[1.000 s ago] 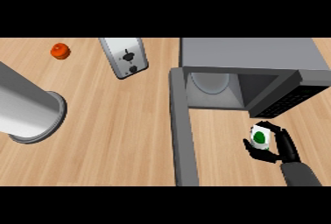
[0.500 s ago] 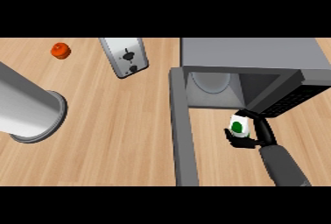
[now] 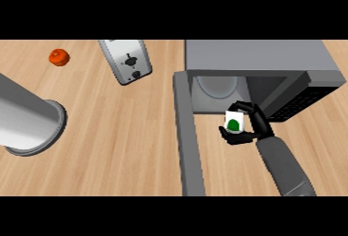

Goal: Pick up the milk, place it into the microwave and close the microwave

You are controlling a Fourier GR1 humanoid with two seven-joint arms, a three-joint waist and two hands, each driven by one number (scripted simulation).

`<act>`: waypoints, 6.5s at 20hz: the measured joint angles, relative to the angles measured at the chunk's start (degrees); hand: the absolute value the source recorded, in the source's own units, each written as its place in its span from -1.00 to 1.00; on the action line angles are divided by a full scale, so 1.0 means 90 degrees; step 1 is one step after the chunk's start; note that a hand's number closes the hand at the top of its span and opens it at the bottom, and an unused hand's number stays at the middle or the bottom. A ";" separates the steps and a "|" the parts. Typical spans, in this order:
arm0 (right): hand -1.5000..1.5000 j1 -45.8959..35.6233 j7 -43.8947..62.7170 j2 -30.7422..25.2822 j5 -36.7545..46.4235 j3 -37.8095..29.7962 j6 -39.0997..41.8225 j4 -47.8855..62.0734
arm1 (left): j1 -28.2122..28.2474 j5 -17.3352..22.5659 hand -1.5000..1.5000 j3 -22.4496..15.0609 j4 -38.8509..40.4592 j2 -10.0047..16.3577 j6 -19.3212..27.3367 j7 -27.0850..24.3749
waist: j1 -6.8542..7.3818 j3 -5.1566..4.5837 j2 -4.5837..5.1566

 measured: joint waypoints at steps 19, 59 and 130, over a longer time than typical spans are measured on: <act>1.00 -0.1912 0.2483 -0.0038 0.0200 0.0057 -0.0650 -0.0014 | -0.0709 0.0129 -1.00 0.0462 0.0432 0.0039 -0.0193 0.0486 | 0.0180 0.0011 0.0101; -1.00 -0.2797 0.1671 -0.0346 -0.0239 -0.1151 -0.1315 0.2014 | -0.2142 -0.0634 -1.00 -0.0169 0.0738 0.0229 -0.0279 0.1201 | 0.0425 0.0023 0.0217; -1.00 0.4770 0.2870 -0.1027 -0.3794 -0.0606 0.3816 -0.7987 | -1.0572 -0.1348 1.00 -0.7056 0.7891 -0.0092 0.5434 0.2894 | -0.1013 -0.0040 0.0163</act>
